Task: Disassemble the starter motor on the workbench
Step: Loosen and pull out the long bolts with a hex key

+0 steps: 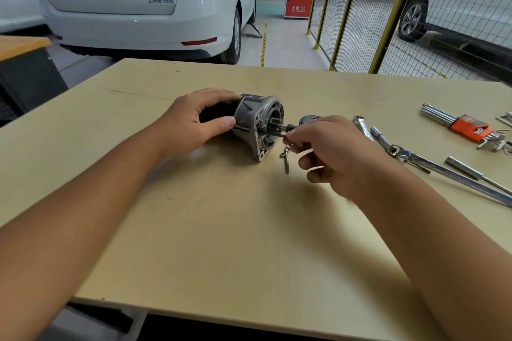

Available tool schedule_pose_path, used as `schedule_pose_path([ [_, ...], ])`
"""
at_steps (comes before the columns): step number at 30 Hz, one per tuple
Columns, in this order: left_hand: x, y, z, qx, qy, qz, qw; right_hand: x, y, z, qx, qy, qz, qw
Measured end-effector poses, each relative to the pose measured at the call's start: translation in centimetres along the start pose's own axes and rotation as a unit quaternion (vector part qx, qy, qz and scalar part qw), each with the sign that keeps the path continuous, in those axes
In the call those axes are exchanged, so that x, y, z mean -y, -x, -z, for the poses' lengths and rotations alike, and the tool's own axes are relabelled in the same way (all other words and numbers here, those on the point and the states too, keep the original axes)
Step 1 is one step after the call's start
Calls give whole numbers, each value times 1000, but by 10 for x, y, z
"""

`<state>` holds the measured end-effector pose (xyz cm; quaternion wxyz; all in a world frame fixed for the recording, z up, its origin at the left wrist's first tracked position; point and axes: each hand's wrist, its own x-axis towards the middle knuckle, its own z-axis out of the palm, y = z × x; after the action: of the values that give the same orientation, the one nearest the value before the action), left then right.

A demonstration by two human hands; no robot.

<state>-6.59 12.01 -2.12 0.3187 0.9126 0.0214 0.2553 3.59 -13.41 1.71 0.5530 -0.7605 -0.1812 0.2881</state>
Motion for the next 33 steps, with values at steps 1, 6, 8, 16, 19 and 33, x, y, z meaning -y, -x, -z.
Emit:
schedule_pose_path([
  [1, 0, 0, 0, 1, 1, -1, 1000, 0, 0, 0, 2, -9, 8, 1000],
  [6, 1, 0, 0, -2, -1, -6, 1000, -1, 1, -2, 3, 47, 70, 996],
  [8, 2, 0, 0, 0, 0, -4, 1000, -3, 1, -3, -5, 73, 88, 993],
  [16, 3, 0, 0, 1, 3, -7, 1000, -8, -1, -6, -52, 171, 183, 967],
  [19, 3, -1, 0, 0, 2, -6, 1000, -9, -3, -4, -56, 190, 201, 959],
  [33, 2, -1, -1, 0, -2, -11, 1000, -10, -6, -9, -50, 193, 161, 967],
])
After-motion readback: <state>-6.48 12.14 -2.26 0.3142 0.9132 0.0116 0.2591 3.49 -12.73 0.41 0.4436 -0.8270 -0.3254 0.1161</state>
